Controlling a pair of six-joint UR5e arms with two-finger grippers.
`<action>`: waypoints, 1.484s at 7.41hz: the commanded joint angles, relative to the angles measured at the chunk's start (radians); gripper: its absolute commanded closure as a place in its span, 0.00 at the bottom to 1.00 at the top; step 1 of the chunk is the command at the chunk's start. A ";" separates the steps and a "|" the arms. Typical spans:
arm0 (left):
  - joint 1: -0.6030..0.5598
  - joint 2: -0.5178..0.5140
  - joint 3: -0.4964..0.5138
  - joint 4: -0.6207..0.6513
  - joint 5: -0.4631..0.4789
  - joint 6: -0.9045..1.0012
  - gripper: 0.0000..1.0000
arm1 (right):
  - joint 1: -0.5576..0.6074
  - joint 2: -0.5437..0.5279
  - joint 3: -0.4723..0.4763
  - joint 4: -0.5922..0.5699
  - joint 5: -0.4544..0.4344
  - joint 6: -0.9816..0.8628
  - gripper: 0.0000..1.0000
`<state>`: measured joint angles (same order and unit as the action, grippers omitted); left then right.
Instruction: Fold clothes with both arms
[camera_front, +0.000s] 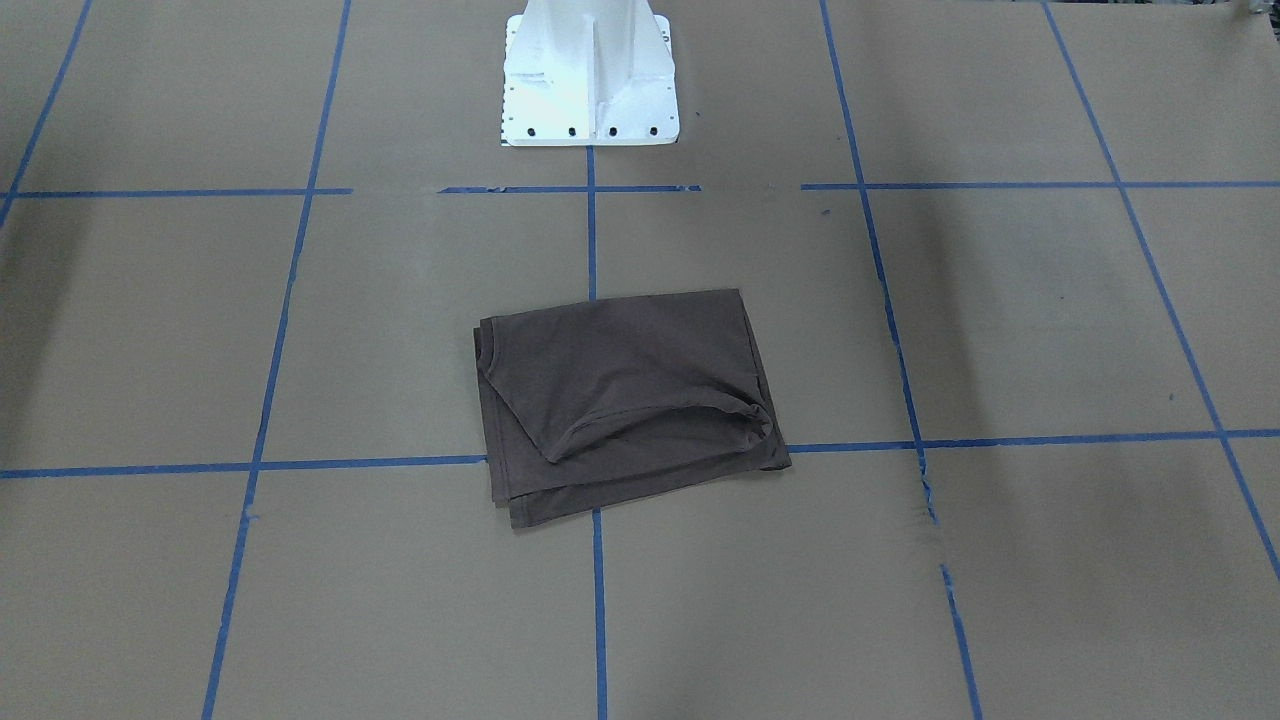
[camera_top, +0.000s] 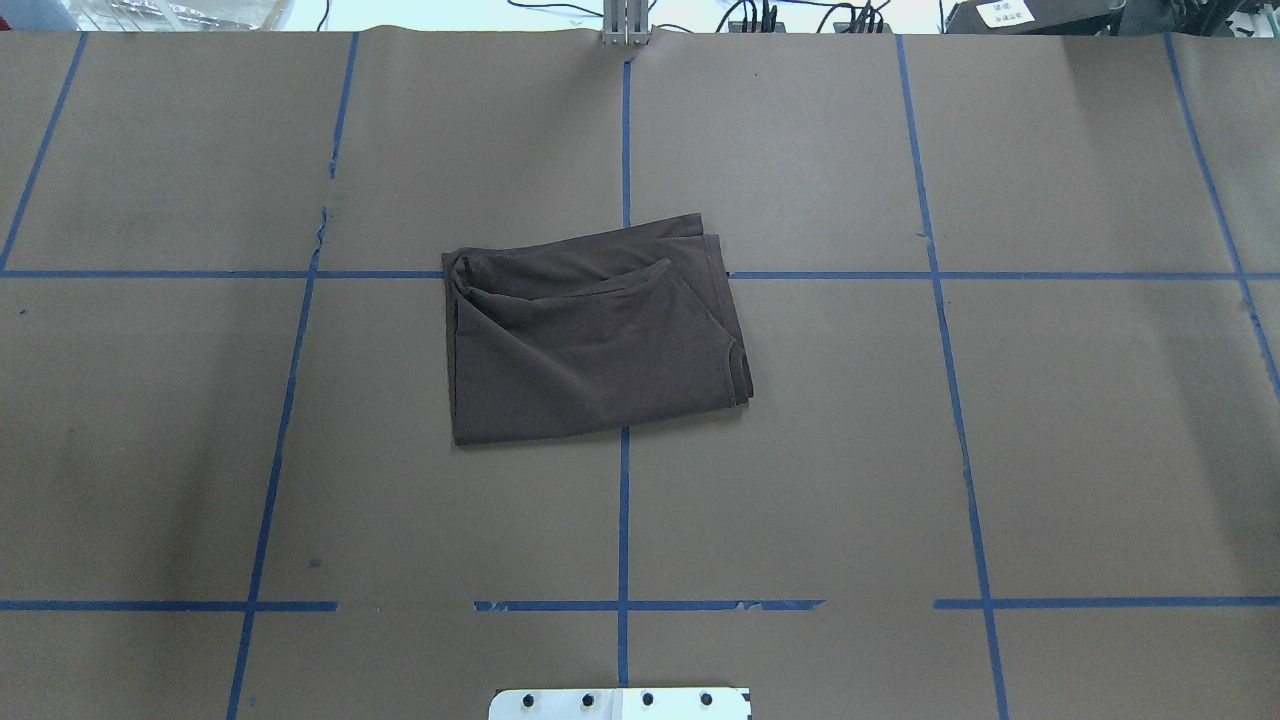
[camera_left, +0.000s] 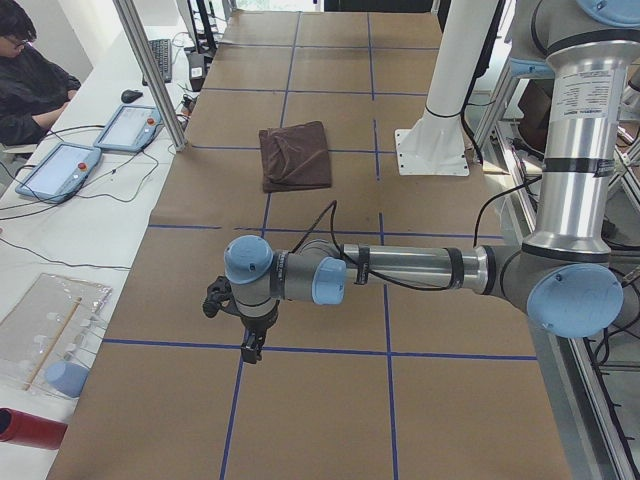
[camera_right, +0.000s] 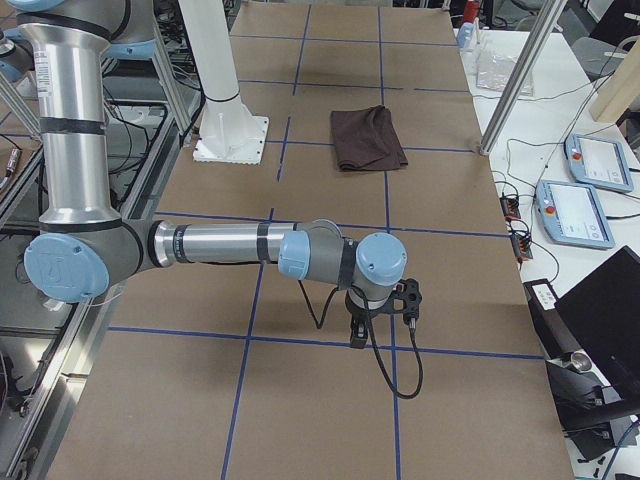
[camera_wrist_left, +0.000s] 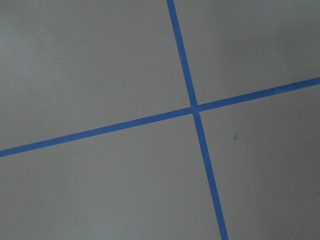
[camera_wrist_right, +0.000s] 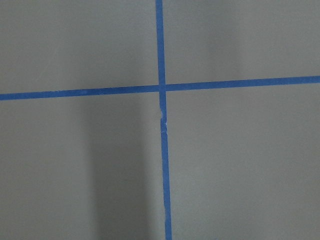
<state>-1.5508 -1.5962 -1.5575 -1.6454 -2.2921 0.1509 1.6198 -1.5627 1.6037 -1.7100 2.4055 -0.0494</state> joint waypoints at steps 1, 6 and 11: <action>-0.003 0.001 -0.001 -0.002 -0.001 -0.001 0.00 | 0.000 0.000 -0.034 0.061 0.000 0.003 0.00; -0.002 0.004 -0.001 -0.007 -0.001 -0.004 0.00 | 0.006 0.000 -0.064 0.116 -0.002 0.003 0.00; -0.003 0.004 -0.004 -0.007 -0.001 -0.004 0.00 | 0.006 0.001 -0.064 0.116 -0.002 0.003 0.00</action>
<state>-1.5539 -1.5923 -1.5604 -1.6521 -2.2933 0.1473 1.6260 -1.5617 1.5402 -1.5938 2.4037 -0.0460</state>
